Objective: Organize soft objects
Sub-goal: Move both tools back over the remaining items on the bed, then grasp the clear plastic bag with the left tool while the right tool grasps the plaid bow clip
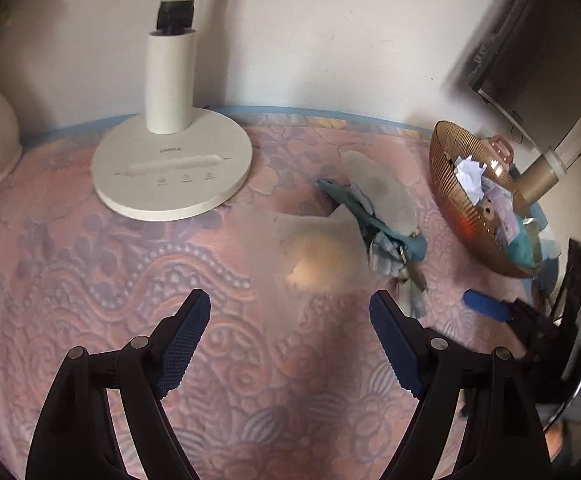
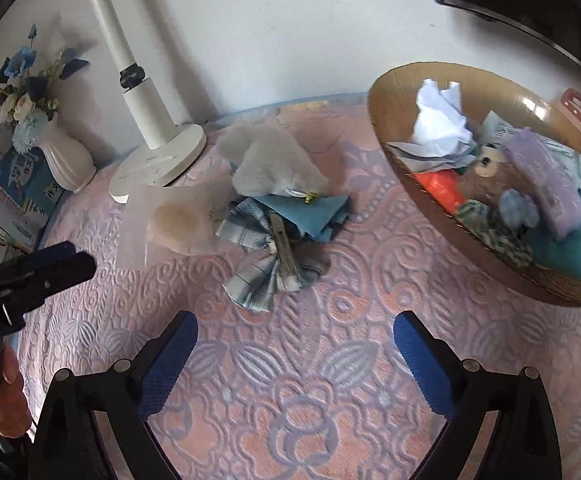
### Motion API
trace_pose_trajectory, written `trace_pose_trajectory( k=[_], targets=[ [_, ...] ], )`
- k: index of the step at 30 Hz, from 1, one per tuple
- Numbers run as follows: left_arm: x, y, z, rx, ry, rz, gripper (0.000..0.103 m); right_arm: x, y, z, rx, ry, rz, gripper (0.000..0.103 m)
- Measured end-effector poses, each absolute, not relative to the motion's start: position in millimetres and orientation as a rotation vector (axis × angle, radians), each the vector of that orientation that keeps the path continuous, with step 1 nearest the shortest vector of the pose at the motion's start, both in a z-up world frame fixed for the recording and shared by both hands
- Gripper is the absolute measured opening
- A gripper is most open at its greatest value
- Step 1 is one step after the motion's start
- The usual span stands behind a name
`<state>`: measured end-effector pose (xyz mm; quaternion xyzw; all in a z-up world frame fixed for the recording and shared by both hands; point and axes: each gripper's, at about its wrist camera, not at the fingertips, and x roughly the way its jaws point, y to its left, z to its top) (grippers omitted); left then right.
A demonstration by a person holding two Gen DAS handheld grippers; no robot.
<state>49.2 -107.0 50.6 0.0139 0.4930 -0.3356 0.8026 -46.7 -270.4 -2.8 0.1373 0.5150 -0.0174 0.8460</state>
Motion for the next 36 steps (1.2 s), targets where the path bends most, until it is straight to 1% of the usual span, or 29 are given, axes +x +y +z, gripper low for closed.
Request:
trace_pose_trajectory(
  k=[4, 5, 9, 10, 12, 13, 14, 15, 16, 17, 19, 23, 26, 30, 34, 36],
  targets=[
    [69.6, -135.9, 30.8, 0.016, 1.107, -0.74, 0.081, -26.3, -257.8, -21.7, 0.255, 1.092, -0.006, 0.086],
    [72.6, -144.0, 26.6, 0.022, 1.116, -0.751, 0.081, -21.7, -257.0, -26.4, 0.243, 1.096, -0.008, 0.082],
    [76.0, -168.9, 13.6, 0.077, 1.105, -0.738, 0.081, -9.8, -252.8, -32.5, 0.176, 1.057, -0.028, 0.076],
    [75.0, -171.0, 12.5, 0.09, 1.092, -0.736, 0.078, -7.6, -251.7, -33.2, 0.166, 1.045, -0.031, 0.071],
    [72.5, -173.0, 14.0, 0.11, 1.058, -0.734, 0.072, -8.3, -249.9, -35.1, 0.151, 1.02, -0.044, 0.069],
    [70.8, -172.4, 14.5, 0.109, 1.053, -0.738, 0.064, -9.4, -248.8, -35.0, 0.138, 1.011, -0.057, 0.064],
    [70.4, -171.1, 14.8, 0.107, 1.051, -0.735, 0.055, -10.3, -249.2, -33.4, 0.135, 1.004, -0.063, 0.057],
    [69.0, -168.9, 15.3, 0.107, 1.053, -0.732, 0.051, -11.3, -250.3, -32.6, 0.142, 0.997, -0.059, 0.053],
    [67.5, -165.4, 16.0, 0.099, 1.054, -0.736, 0.046, -12.2, -251.6, -32.2, 0.153, 0.992, -0.047, 0.041],
    [66.2, -161.3, 16.6, 0.091, 1.057, -0.739, 0.044, -13.8, -253.6, -31.9, 0.17, 0.989, -0.037, 0.03],
    [59.4, -150.0, 18.0, 0.081, 1.063, -0.73, 0.044, -18.7, -255.7, -31.0, 0.188, 0.99, -0.021, 0.025],
    [38.4, -126.9, 24.2, 0.068, 1.049, -0.731, 0.044, -38.7, -255.6, -25.5, 0.22, 0.99, 0.021, 0.021],
    [16.4, -108.5, 28.3, 0.048, 1.046, -0.748, 0.044, -64.3, -256.8, -18.2, 0.258, 0.987, 0.074, 0.021],
    [-11.1, -96.4, 30.0, 0.032, 1.03, -0.765, 0.044, -101.5, -250.8, -7.5, 0.219, 0.974, 0.099, 0.021],
    [-28.6, -92.2, 22.8, -0.004, 1.02, -0.79, 0.044, -132.1, -245.3, -3.3, 0.159, 0.996, 0.085, 0.021],
    [-34.7, -91.4, 17.0, 0.013, 0.997, -0.781, 0.044, -141.3, -246.7, -3.8, 0.188, 1.014, 0.113, 0.021]
  ],
)
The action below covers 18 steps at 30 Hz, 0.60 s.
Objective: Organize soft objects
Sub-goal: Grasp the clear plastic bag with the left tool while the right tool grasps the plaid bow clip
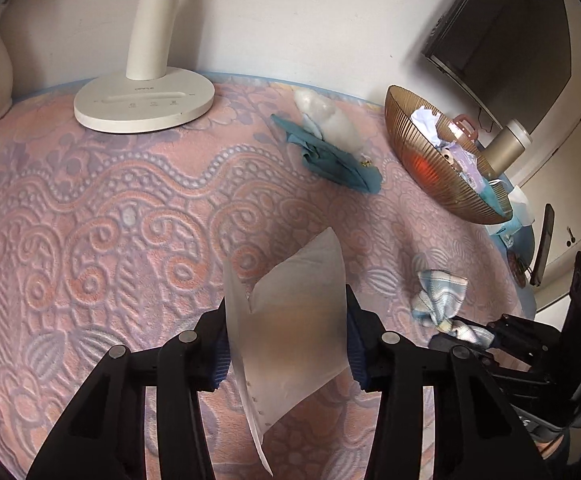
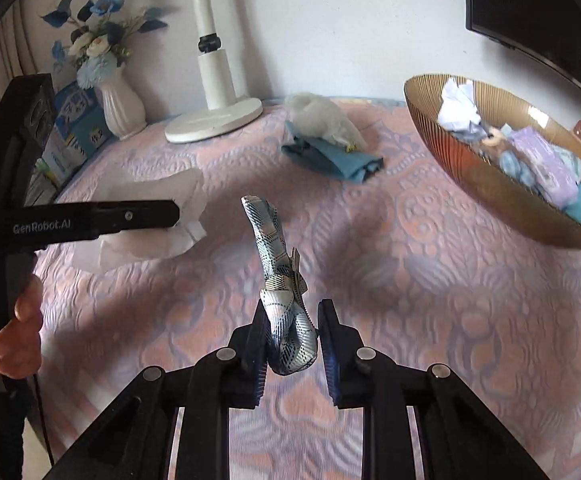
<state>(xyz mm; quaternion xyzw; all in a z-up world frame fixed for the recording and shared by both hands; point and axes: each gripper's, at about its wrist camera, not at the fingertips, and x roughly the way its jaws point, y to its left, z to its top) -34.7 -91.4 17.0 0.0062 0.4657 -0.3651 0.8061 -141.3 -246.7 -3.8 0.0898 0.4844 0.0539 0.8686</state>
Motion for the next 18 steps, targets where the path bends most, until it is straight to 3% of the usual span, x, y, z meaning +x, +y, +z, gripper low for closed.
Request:
trace_pose_trajectory(
  k=[4, 6, 7, 8, 12, 14, 18],
  targets=[
    [-43.9, -91.3, 5.9, 0.061, 0.924, -0.776, 0.044, -158.0, -261.4, -4.1, 0.295, 1.006, 0.128, 0.025],
    [-45.2, -89.2, 8.5, 0.063, 0.91, -0.788, 0.044, -163.7, -267.4, -5.8, 0.32, 1.016, 0.11, 0.04],
    [-46.2, -89.4, 8.2, 0.063, 0.907, -0.801, 0.044, -166.8, -269.8, -6.2, 0.328, 1.014, 0.098, 0.053],
    [-46.8, -89.6, 7.8, 0.068, 0.911, -0.811, 0.044, -169.5, -271.2, -5.8, 0.334, 1.009, 0.091, 0.057],
    [-50.3, -91.8, 8.9, 0.078, 0.899, -0.823, 0.044, -177.5, -271.8, -3.8, 0.344, 1.006, 0.09, 0.062],
    [-51.4, -91.1, 9.1, 0.079, 0.895, -0.824, 0.044, -176.5, -267.9, -6.4, 0.336, 1.027, 0.108, 0.074],
    [-50.1, -89.2, 8.4, 0.065, 0.902, -0.832, 0.044, -173.2, -251.6, -14.6, 0.252, 1.039, 0.094, 0.081]
  ],
)
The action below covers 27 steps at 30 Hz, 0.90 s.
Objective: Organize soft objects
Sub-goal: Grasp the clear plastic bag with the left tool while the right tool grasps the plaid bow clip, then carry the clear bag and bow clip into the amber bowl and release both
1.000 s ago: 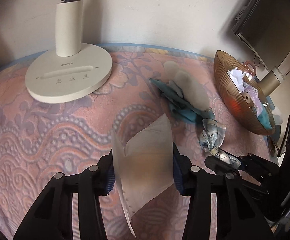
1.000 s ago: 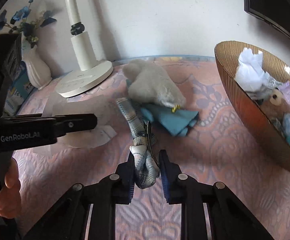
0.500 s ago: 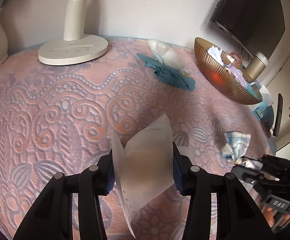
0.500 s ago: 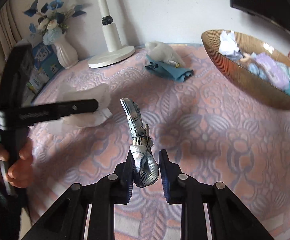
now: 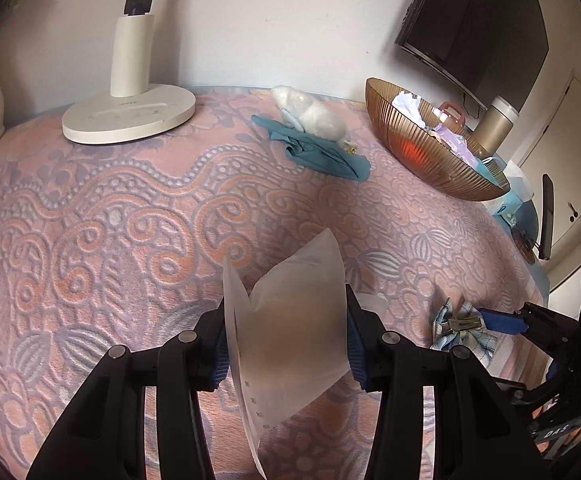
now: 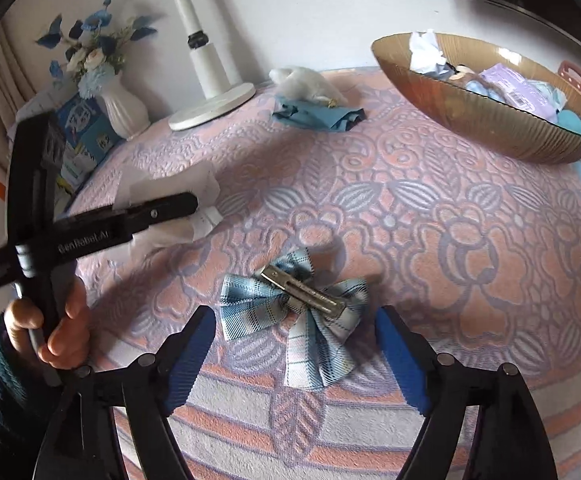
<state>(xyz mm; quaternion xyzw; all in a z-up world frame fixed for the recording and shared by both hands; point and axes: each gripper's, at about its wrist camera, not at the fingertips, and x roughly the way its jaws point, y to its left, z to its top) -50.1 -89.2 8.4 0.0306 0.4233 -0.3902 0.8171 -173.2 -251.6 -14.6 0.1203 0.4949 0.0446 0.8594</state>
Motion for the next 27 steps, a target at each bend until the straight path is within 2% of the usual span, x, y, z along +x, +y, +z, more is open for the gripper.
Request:
trace_pose_trajectory(
  k=[9, 11, 12, 14, 17, 20, 27],
  targets=[
    [-50.2, -89.1, 7.7, 0.064, 0.904, -0.828, 0.045, -165.6, -237.7, -18.8, 0.218, 1.005, -0.04, 0.08],
    [-51.2, -89.7, 7.8, 0.067, 0.9, -0.826, 0.045, -166.4, -237.3, -17.6, 0.206, 0.995, -0.058, 0.066],
    [-51.9, -90.4, 8.1, 0.07, 0.897, -0.823, 0.045, -167.8, -236.9, -16.8, 0.203, 0.989, -0.06, 0.062],
    [-53.8, -91.6, 8.6, 0.079, 0.888, -0.822, 0.044, -170.6, -236.3, -15.7, 0.2, 0.977, -0.056, 0.046],
    [-59.6, -93.3, 11.6, 0.099, 0.854, -0.796, 0.044, -174.1, -237.5, -14.4, 0.23, 0.956, -0.019, 0.038],
    [-69.3, -94.6, 19.7, 0.133, 0.79, -0.791, 0.044, -175.9, -241.8, -13.9, 0.267, 0.95, -0.016, 0.034],
    [-75.9, -104.2, 52.9, 0.118, 0.754, -0.824, 0.044, -185.5, -259.6, 15.9, 0.281, 0.865, -0.033, 0.034]
  ],
)
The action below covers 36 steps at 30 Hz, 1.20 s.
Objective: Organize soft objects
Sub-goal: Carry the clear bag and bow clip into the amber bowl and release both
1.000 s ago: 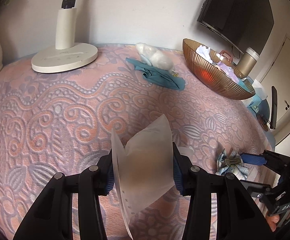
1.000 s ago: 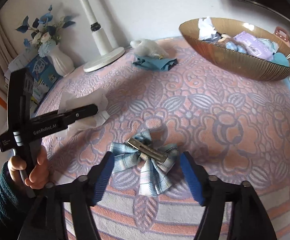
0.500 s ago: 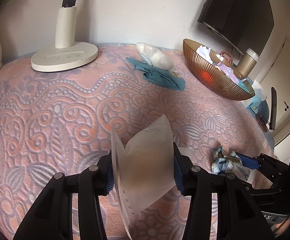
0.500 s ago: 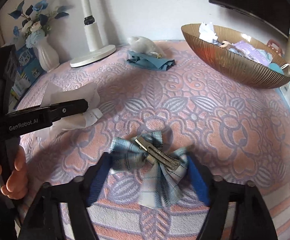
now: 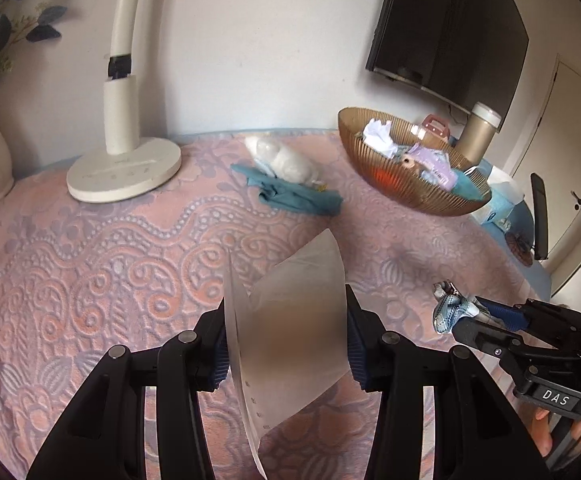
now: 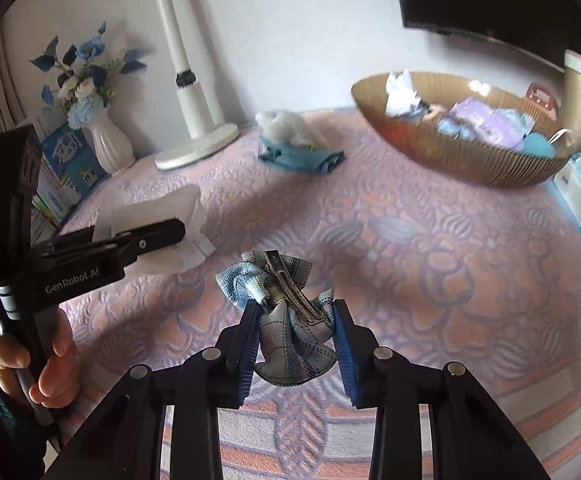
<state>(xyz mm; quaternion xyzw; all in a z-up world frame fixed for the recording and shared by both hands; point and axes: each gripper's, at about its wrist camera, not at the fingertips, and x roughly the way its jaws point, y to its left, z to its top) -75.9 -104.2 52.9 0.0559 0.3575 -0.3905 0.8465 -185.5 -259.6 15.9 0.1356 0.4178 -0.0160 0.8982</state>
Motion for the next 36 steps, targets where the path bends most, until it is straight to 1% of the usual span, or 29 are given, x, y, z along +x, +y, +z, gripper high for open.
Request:
trace_pose_trajectory(
  k=[8, 14, 20, 30, 31, 32, 33, 34, 36],
  targets=[
    [-73.0, -143.6, 124.1, 0.119, 0.641, -0.865, 0.044, -193.8, -314.9, 79.1, 0.258, 0.731, -0.122, 0.034],
    [-54.4, -199.4, 155.9, 0.083, 0.628, -0.914, 0.044, -182.1, -374.3, 124.1, 0.227, 0.651, -0.241, 0.034],
    [-36.8, -262.6, 164.2, 0.096, 0.644, -0.952, 0.044, -148.7, -429.2, 144.0, 0.242, 0.633, -0.346, 0.034],
    [-19.6, -330.2, 150.6, 0.137, 0.669, -0.971, 0.044, -77.8, -490.8, 133.4, 0.345, 0.68, -0.391, 0.034],
    [-18.8, -332.5, 150.2, 0.122, 0.671, -0.976, 0.05, -70.7, -493.1, 133.5, 0.346, 0.684, -0.382, 0.039],
    [-17.8, -333.7, 150.2, 0.101, 0.674, -0.98, 0.068, -64.5, -493.7, 132.2, 0.343, 0.695, -0.377, 0.053],
    [-15.3, -335.6, 150.1, 0.081, 0.676, -0.98, 0.08, -60.3, -494.2, 131.3, 0.341, 0.705, -0.376, 0.062],
    [-15.2, -333.2, 149.7, 0.061, 0.673, -0.978, 0.096, -59.3, -493.3, 130.8, 0.335, 0.705, -0.374, 0.069],
    [-16.4, -325.6, 148.8, 0.044, 0.677, -0.99, 0.096, -63.3, -488.5, 130.1, 0.313, 0.702, -0.361, 0.069]
  ],
)
